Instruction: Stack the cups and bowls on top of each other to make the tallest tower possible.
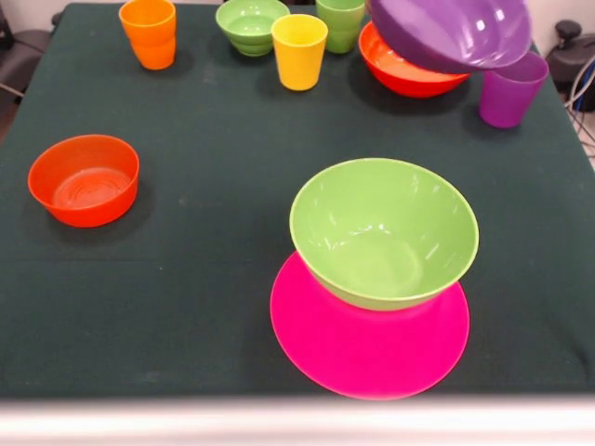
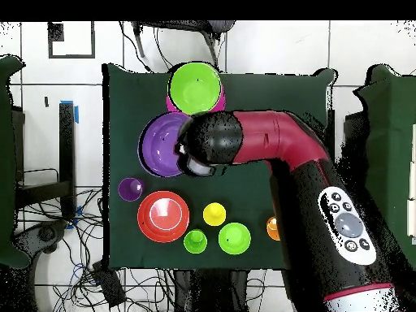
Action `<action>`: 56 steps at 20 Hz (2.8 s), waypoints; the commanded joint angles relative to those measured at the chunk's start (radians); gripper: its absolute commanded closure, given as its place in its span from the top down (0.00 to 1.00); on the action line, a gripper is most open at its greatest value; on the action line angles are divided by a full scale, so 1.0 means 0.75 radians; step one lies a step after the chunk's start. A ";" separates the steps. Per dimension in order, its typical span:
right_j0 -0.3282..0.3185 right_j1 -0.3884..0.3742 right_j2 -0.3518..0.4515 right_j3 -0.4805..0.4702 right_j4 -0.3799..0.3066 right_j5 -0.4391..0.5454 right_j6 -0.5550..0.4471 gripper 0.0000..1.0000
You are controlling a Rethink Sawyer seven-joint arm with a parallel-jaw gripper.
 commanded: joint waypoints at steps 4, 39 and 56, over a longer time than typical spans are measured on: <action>0.027 0.018 0.121 -0.193 0.101 0.132 -0.187 0.00; 0.013 0.405 0.230 -0.727 0.036 0.064 -0.377 0.00; -0.044 0.497 0.267 -0.764 0.028 0.088 -0.447 0.00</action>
